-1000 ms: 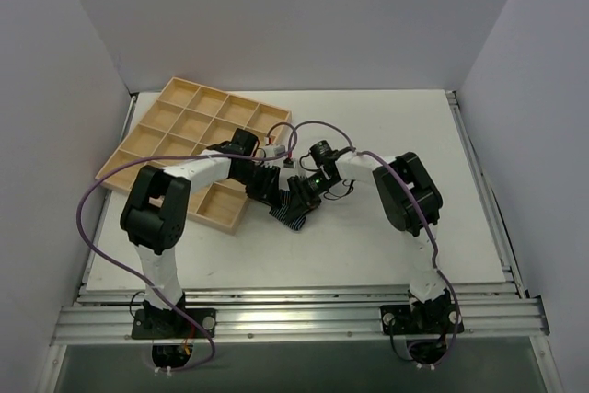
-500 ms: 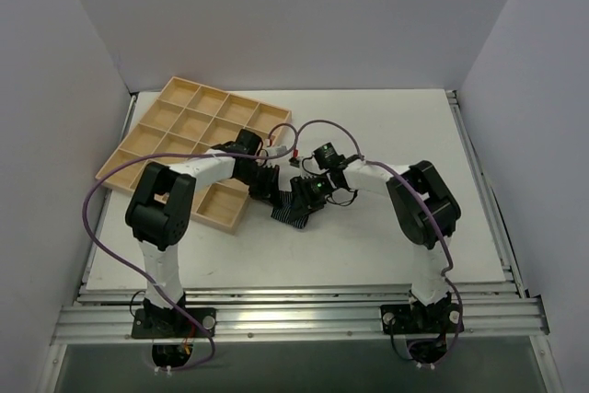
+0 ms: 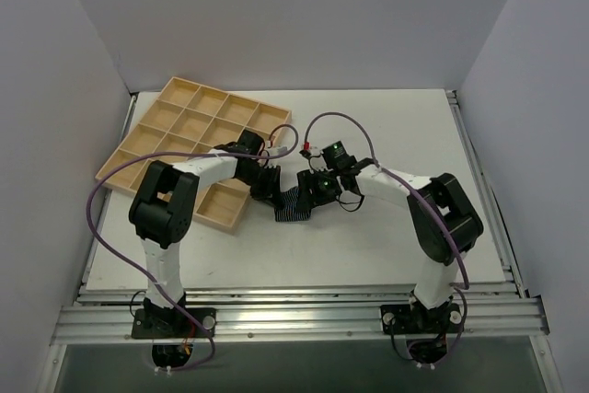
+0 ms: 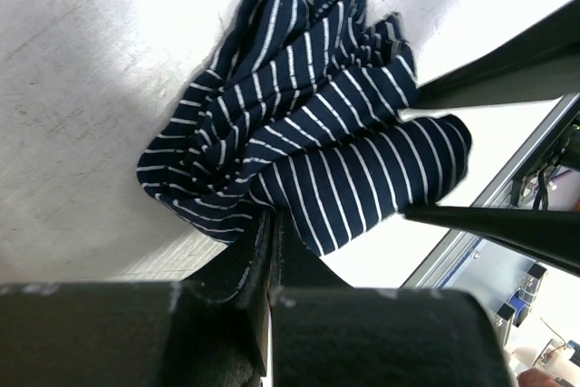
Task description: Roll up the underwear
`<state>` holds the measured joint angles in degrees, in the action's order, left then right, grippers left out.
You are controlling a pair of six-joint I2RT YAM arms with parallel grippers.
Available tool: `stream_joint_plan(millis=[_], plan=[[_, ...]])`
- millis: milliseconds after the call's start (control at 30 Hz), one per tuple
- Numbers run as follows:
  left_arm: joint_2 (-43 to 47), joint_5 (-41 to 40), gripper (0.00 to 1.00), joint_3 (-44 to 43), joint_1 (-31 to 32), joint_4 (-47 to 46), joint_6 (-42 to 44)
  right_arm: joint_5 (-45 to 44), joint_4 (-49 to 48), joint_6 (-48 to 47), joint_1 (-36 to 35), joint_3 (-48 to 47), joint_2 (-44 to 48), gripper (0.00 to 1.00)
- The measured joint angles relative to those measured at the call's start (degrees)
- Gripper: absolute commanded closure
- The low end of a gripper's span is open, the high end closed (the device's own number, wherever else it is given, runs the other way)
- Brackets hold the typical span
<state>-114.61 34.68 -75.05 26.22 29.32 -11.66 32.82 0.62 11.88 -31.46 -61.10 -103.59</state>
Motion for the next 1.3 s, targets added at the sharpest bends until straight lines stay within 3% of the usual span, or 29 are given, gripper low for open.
stream_joint_plan(millis=[300, 467, 833, 1067, 1300], plan=[[-1.33, 0.04, 0.98, -0.9, 0.0, 0.11, -0.15, -12.17, 2.34, -4.55, -1.62, 0.63, 9.84, 0.38], [-2.19, 0.04, 0.98, -1.86, 0.0, 0.59, -0.15, -19.47, 2.67, -10.58, -10.05, 0.59, 13.86, 0.35], [-2.54, -0.24, 0.98, -2.54, 0.5, 1.09, -0.09, -33.9, 8.5, -21.79, -24.09, -4.85, 5.49, 0.33], [-2.54, -0.35, 0.98, -2.54, 0.85, 1.05, -0.09, -43.17, 10.58, -26.62, -27.1, -9.03, 1.53, 0.33], [-2.54, -0.37, 0.98, -2.56, 1.25, 1.05, -0.11, -46.03, 11.58, -28.76, -26.29, -11.45, 0.39, 0.32]])
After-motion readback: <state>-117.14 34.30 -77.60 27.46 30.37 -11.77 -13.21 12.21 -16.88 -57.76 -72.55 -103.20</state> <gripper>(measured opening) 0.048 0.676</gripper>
